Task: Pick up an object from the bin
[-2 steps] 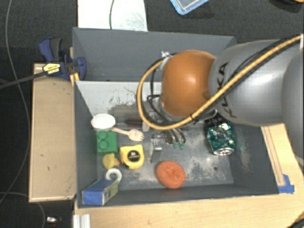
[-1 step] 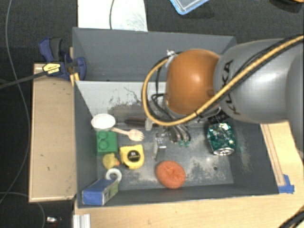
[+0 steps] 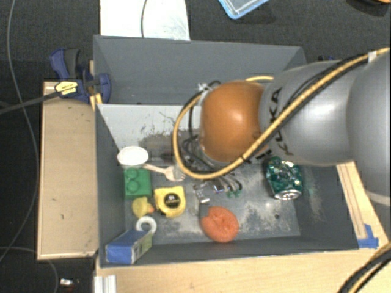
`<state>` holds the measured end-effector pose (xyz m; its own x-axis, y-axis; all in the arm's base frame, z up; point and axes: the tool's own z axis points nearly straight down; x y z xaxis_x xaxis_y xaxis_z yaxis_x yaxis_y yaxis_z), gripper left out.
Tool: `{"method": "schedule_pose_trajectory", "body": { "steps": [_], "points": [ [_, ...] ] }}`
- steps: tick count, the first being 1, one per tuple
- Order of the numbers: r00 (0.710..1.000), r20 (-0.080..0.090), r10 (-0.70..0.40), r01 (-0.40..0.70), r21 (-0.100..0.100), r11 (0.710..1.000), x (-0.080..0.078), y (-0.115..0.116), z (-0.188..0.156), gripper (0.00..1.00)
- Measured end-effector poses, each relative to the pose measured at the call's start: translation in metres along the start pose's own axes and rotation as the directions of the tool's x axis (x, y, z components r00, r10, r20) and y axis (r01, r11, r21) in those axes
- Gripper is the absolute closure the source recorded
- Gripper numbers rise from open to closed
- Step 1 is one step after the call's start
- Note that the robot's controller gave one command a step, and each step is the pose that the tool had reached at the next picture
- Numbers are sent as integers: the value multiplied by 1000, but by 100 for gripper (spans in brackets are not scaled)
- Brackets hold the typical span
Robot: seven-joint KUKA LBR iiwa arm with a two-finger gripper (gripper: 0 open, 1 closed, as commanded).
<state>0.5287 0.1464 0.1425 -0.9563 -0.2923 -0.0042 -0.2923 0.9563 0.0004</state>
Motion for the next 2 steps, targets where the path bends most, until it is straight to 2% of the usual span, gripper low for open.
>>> {"method": "schedule_pose_trajectory", "body": {
  "steps": [1,2],
  "points": [
    [998,6,59,-59,-2,998,1,-61,-3,0],
    [996,4,86,-86,0,996,-6,-55,28,0]
  ]
}}
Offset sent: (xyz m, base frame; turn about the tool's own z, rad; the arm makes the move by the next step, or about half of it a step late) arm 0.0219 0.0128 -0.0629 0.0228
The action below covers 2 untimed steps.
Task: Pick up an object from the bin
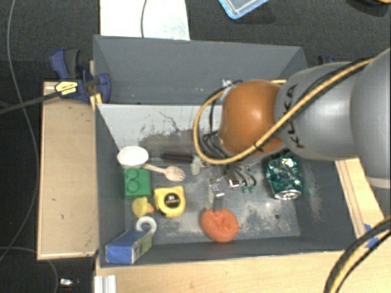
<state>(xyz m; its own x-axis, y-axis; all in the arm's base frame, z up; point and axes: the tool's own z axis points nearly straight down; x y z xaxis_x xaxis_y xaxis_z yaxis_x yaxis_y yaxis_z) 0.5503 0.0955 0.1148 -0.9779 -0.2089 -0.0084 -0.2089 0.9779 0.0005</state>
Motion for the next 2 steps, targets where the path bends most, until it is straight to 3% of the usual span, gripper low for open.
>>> {"method": "schedule_pose_trajectory", "body": {
  "steps": [1,2],
  "points": [
    [987,2,161,-161,-4,987,3,21,-11,0],
    [977,5,215,-215,-5,977,-14,46,12,0]
  ]
}}
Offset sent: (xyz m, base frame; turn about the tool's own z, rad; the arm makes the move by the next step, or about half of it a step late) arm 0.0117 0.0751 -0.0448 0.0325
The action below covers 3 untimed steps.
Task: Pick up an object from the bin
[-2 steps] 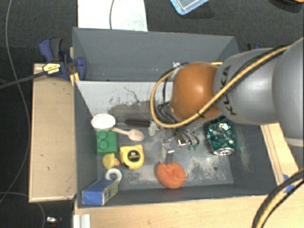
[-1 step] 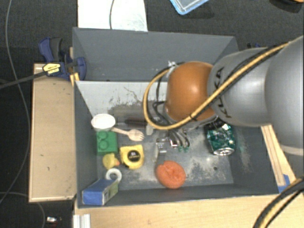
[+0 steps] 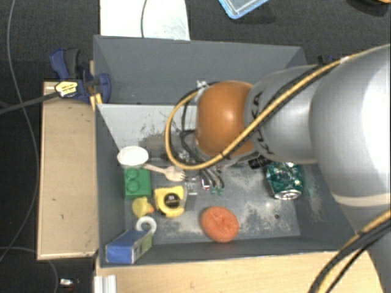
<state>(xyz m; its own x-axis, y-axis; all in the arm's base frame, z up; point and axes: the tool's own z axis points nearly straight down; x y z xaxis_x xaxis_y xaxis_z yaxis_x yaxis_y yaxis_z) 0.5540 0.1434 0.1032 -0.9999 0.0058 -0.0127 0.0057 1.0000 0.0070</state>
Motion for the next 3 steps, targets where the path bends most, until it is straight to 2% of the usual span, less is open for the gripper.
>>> {"method": "schedule_pose_trajectory", "body": {
  "steps": [1,2,3],
  "points": [
    [991,8,131,-131,1,991,-13,-5,25,100],
    [991,7,132,-132,0,991,-13,-5,25,100],
    [997,7,70,-70,1,998,23,-44,7,100]
  ]
}}
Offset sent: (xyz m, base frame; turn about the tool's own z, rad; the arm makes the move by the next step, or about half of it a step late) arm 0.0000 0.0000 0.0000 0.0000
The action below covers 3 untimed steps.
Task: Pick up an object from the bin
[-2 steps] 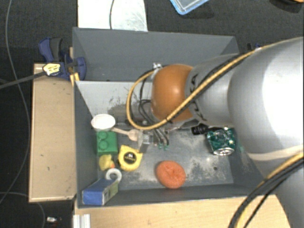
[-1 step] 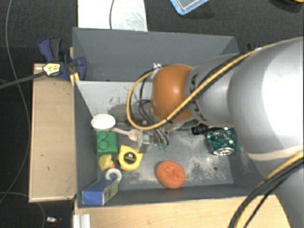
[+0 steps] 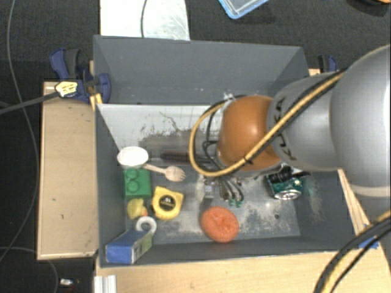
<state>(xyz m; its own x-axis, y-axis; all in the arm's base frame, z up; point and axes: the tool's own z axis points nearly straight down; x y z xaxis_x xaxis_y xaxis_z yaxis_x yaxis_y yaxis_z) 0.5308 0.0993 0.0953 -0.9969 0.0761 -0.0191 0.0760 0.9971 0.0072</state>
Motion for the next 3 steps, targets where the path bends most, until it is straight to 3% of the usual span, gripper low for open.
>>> {"method": "schedule_pose_trajectory", "body": {
  "steps": [1,2,3],
  "points": [
    [999,5,-46,46,-2,999,-16,48,26,0],
    [999,5,-42,42,-2,999,-16,48,26,0],
    [1000,5,15,-15,-3,1000,-9,11,25,0]
  ]
}}
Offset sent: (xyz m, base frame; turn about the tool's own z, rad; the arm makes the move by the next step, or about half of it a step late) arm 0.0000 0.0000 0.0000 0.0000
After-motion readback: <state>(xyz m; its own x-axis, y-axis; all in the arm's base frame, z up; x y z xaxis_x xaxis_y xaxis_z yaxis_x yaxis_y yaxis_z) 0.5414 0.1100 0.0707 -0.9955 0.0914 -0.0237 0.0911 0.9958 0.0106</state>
